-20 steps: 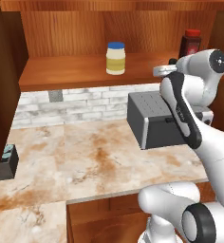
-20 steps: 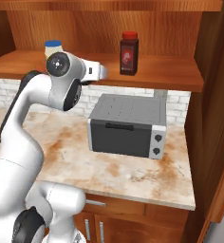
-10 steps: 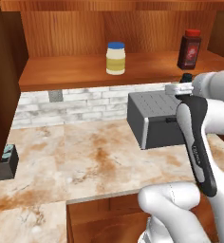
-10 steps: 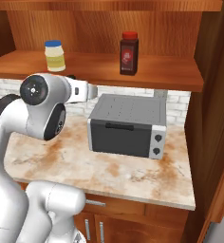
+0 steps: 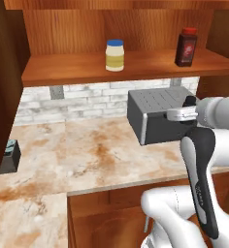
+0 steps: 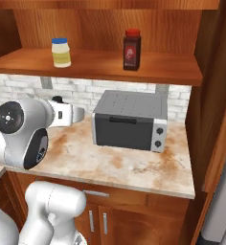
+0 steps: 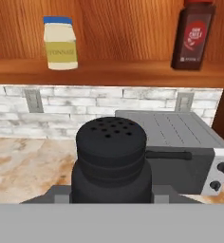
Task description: Collect the paprika, mayonnaise, and shaker from the cabinet and place them next to the stove.
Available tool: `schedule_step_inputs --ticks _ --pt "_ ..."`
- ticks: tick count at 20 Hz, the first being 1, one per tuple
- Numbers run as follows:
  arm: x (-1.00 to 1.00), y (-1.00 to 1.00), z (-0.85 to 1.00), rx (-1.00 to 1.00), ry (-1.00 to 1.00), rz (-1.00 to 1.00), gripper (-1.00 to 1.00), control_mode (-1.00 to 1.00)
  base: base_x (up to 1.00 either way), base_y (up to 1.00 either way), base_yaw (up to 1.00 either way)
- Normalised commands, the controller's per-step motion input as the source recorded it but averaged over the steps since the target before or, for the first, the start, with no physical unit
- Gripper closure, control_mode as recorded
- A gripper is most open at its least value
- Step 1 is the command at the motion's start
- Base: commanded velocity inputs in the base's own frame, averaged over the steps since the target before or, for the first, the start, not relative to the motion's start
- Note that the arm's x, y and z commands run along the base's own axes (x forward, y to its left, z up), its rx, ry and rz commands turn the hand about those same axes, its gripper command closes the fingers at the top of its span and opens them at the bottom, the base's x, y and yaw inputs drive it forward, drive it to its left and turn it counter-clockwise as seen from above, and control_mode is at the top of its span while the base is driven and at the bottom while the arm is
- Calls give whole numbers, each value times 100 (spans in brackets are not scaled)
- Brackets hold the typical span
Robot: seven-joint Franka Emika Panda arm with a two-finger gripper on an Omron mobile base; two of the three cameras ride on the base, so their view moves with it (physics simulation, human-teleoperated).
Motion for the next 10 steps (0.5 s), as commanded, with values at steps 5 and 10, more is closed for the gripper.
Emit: schedule_step_inputs --ticks 5,10 --pt "0 0 0 0 0 0 100 100 -55 -34 3" --pt "0 0 0 0 0 0 100 100 -56 -17 21"
